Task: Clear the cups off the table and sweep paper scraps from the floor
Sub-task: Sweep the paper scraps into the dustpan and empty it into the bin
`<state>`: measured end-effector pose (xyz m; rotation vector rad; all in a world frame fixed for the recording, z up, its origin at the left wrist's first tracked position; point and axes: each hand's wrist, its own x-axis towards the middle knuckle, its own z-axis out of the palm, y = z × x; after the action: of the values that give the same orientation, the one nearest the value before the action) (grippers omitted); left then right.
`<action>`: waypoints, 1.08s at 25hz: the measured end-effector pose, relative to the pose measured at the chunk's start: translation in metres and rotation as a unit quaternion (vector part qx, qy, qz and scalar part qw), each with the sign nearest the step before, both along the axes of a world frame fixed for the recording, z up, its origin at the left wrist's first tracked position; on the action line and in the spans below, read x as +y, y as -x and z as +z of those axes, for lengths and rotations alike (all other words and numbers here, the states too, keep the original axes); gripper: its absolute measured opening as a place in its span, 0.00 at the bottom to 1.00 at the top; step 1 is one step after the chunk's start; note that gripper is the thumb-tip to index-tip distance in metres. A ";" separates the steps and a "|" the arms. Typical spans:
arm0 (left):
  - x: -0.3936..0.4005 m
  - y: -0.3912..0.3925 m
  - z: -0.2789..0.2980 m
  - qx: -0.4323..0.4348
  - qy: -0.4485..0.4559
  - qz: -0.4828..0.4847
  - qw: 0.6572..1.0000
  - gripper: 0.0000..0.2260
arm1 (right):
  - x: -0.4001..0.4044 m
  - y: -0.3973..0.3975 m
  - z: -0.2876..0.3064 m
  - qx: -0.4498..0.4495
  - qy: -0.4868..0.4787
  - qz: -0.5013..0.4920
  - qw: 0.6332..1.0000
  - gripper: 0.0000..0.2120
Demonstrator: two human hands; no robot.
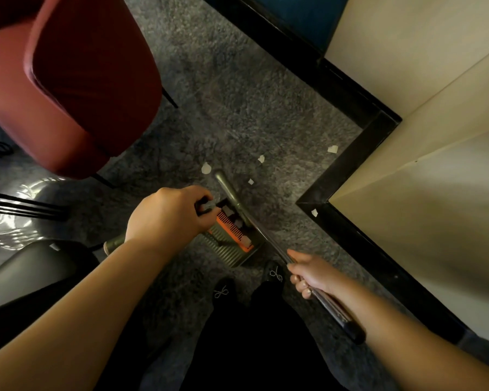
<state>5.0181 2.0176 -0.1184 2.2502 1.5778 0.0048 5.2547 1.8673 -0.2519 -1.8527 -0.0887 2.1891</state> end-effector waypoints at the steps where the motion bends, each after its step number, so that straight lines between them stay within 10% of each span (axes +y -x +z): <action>1: 0.000 0.000 0.000 -0.002 0.000 -0.001 1.000 0.10 | 0.001 0.001 0.008 0.007 -0.007 -0.002 1.000 0.28; 19: 0.002 -0.025 0.001 -0.039 0.020 -0.049 0.998 0.10 | -0.043 -0.047 0.024 -0.117 -0.026 -0.172 0.978 0.23; 27: 0.003 -0.035 0.007 -0.024 0.057 -0.034 0.998 0.14 | -0.049 -0.092 -0.005 -0.195 -0.008 -0.103 0.975 0.19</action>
<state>5.0529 2.0209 -0.1111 2.1980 1.4391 -0.0475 5.3464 1.8182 -0.2570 -2.1517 0.0085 1.6642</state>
